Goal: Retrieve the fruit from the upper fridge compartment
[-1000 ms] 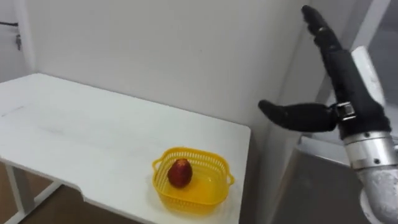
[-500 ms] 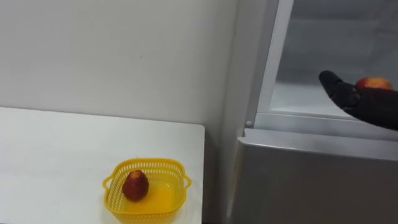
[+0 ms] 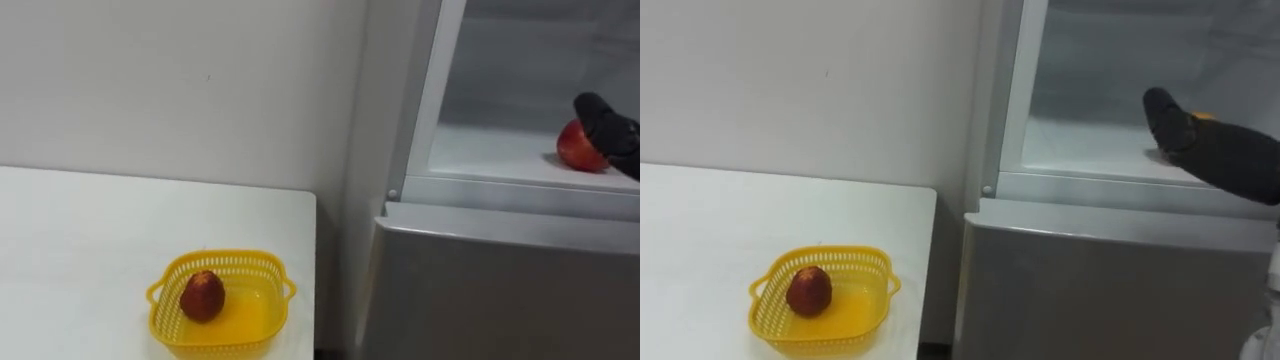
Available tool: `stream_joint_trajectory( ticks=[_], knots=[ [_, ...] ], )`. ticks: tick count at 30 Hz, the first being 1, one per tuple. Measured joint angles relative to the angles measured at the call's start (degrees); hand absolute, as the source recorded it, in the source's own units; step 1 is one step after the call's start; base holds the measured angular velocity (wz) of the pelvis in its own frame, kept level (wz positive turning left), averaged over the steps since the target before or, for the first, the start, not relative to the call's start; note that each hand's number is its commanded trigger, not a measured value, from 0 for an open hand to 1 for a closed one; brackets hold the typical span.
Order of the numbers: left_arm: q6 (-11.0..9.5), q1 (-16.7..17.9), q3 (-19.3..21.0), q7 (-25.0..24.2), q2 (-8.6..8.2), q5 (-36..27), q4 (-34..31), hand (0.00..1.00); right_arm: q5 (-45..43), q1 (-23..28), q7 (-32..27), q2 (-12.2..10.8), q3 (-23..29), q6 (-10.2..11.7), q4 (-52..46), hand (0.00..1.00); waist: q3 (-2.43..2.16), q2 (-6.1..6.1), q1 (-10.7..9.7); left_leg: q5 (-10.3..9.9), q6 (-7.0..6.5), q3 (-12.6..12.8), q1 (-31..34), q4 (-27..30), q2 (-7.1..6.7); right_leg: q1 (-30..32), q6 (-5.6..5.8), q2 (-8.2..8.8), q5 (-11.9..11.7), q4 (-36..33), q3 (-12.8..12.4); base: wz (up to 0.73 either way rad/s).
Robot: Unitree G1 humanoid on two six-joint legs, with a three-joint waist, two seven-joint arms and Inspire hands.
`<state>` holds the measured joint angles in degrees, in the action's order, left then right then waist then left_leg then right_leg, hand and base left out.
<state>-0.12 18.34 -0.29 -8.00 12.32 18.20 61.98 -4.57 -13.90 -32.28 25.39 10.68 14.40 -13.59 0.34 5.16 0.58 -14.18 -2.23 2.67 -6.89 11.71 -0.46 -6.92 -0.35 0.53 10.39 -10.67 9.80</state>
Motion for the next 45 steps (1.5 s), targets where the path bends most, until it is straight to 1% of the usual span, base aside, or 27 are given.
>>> stream_joint_trajectory(
  ticks=[2,4,6,9,12,13,15,17,19,20,22,24,26,28,33,35,36,37,38,41,45],
  knots=[
    [0.0,0.0,0.0,0.3,0.0,0.0,0.0,0.0,0.4,-0.1,0.3,0.3,0.0,0.0,1.2,0.0,-0.07,0.13,0.0,0.0,0.0,0.0,0.0,0.0,0.01,0.0,0.05,0.0,0.0,0.0,0.0,0.0],
    [0.0,-0.2,0.1,0.5,0.03,0.0,-0.1,0.0,2.3,-0.2,1.2,1.3,0.0,-0.6,4.0,0.0,-0.12,0.52,0.2,0.0,0.0,-0.1,0.0,0.0,0.0,-0.1,0.06,0.03,0.0,0.0,0.1,0.0],
    [0.1,-0.2,0.0,0.7,0.1,0.0,0.0,0.0,2.9,-0.4,1.3,1.3,0.0,-1.4,5.7,0.0,-0.12,0.78,0.3,0.0,0.0,-0.2,0.0,0.0,0.01,-0.1,0.06,0.03,0.0,0.0,0.2,0.0],
    [0.2,-0.4,0.0,0.8,0.26,0.0,0.0,0.0,6.0,-0.9,2.4,1.5,0.0,-1.7,9.4,0.0,-0.11,1.11,0.6,0.0,0.0,-0.4,0.1,0.0,-0.02,-0.1,0.06,0.08,0.0,0.0,0.5,0.03],
    [0.2,-0.4,0.1,0.6,0.35,0.0,-0.1,0.0,7.6,-1.7,4.0,2.7,0.0,-2.4,14.7,0.0,0.01,1.51,0.9,0.0,-0.03,-1.1,0.3,0.1,-0.17,-0.3,0.11,0.35,0.1,0.0,1.9,0.1],
    [0.3,-0.4,0.1,0.1,0.5,0.0,-0.1,0.0,7.6,-2.6,4.8,3.3,0.0,-2.9,17.4,0.0,0.07,1.63,0.9,0.1,-0.03,-1.3,0.3,0.1,-0.18,-0.3,0.11,0.38,0.1,0.0,2.0,0.1],
    [0.6,-0.3,0.1,-0.5,0.75,0.0,-0.1,0.0,7.6,-4.3,5.4,3.7,0.0,-4.0,20.5,0.0,0.16,1.82,1.0,0.1,-0.02,-1.5,0.4,0.1,-0.18,-0.3,0.11,0.41,0.1,0.0,2.5,0.08],
    [0.6,-0.3,0.0,-0.5,1.06,-0.1,-0.3,0.0,8.8,-5.3,5.7,4.3,0.0,-4.6,22.5,0.0,0.24,2.05,1.0,0.1,0.01,-1.8,0.7,0.2,-0.19,-0.2,0.11,0.39,0.1,0.1,3.0,0.1],
    [0.9,-0.4,0.1,-0.5,1.49,-0.1,-0.8,0.0,10.3,-5.8,5.7,5.7,-0.3,-4.6,23.9,0.0,0.12,2.35,1.1,0.1,0.05,-2.5,1.6,0.9,-0.21,0.1,0.11,0.42,0.1,0.1,3.8,0.16],
    [1.0,-0.4,0.1,-0.5,1.61,-0.1,-0.8,0.0,10.7,-6.0,5.7,5.9,-0.4,-4.7,24.2,0.0,0.11,2.38,1.1,0.1,0.06,-2.7,1.8,1.1,-0.21,0.2,0.11,0.43,0.1,0.1,4.0,0.19],
    [1.1,-0.5,0.2,-0.5,2.05,0.0,-0.9,0.0,11.5,-6.5,6.2,6.5,-0.4,-5.3,24.7,0.0,-0.07,2.62,1.3,0.2,0.1,-3.0,2.1,1.5,-0.2,0.3,0.11,0.43,0.1,0.1,4.4,0.13],
    [1.4,-0.2,0.4,-0.5,2.15,0.0,-1.3,0.0,13.3,-8.1,7.2,6.8,-0.5,-5.9,26.7,0.0,-0.19,2.79,1.4,0.2,0.11,-3.3,2.3,1.7,-0.21,0.3,0.11,0.46,0.1,0.1,4.5,0.04],
    [1.5,0.3,1.8,-0.6,2.02,0.0,-1.9,0.0,15.2,-10.3,7.6,7.5,-0.4,-6.9,29.5,0.0,-0.29,2.93,1.3,0.2,0.11,-3.6,2.4,1.7,-0.19,0.3,0.11,0.49,0.1,0.1,4.5,0.06],
    [1.6,0.3,2.5,-0.6,2.07,0.0,-1.9,0.0,16.6,-12.2,8.2,8.2,-0.4,-7.1,32.6,0.0,-0.32,2.97,1.3,0.2,0.1,-3.7,2.4,1.7,-0.19,0.2,0.11,0.53,0.1,0.1,4.3,0.04],
    [2.5,0.3,2.4,-0.5,2.31,0.0,-2.1,0.0,18.3,-16.3,8.8,9.7,-0.6,-7.7,41.0,0.0,-0.37,2.88,1.3,0.2,0.09,-3.9,2.9,1.9,-0.16,0.2,0.11,0.62,0.1,0.1,4.6,0.0],
    [2.7,0.3,2.4,-0.5,2.31,0.0,-2.1,0.0,18.7,-17.6,8.7,10.4,-0.7,-8.2,44.6,0.0,-0.62,2.52,1.3,0.2,0.09,-3.9,2.9,1.9,-0.2,0.2,0.11,0.59,0.1,0.1,4.6,0.0],
    [2.7,0.4,2.4,-0.6,2.31,0.0,-2.1,0.0,18.7,-17.7,8.7,10.5,-0.7,-8.3,45.1,0.0,-0.73,2.36,1.3,0.2,0.09,-3.9,2.9,1.9,-0.22,0.2,0.11,0.59,0.1,0.1,4.6,0.0],
    [2.8,0.5,2.4,-0.6,2.31,0.0,-2.1,0.0,18.8,-17.7,8.7,10.6,-0.7,-8.3,45.6,0.0,-0.94,2.0,1.3,0.2,0.1,-3.8,2.9,1.9,-0.25,0.2,0.11,0.55,0.1,0.1,4.6,0.0],
    [2.8,0.5,2.4,-0.6,2.31,0.0,-2.1,0.0,18.8,-17.7,8.7,10.6,-0.7,-8.3,45.8,0.0,-1.01,1.85,1.3,0.2,0.1,-3.8,2.8,1.8,-0.25,0.2,0.11,0.53,0.1,0.1,4.5,0.0],
    [3.1,0.5,2.4,-0.4,2.37,0.0,-2.2,0.0,18.9,-17.7,8.8,10.7,-0.8,-8.5,46.7,0.0,-0.97,1.42,1.3,0.2,0.24,-3.7,2.3,1.6,-0.24,-0.1,0.11,0.42,0.1,0.1,4.5,0.0],
    [3.5,0.5,2.4,-0.4,2.35,0.0,-2.3,0.0,19.8,-17.7,9.4,10.7,-1.0,-9.1,46.8,0.0,-0.82,1.61,1.1,0.3,0.41,-3.6,2.3,1.6,-0.18,-0.1,0.1,0.34,0.1,0.1,4.5,0.0]
  ],
)
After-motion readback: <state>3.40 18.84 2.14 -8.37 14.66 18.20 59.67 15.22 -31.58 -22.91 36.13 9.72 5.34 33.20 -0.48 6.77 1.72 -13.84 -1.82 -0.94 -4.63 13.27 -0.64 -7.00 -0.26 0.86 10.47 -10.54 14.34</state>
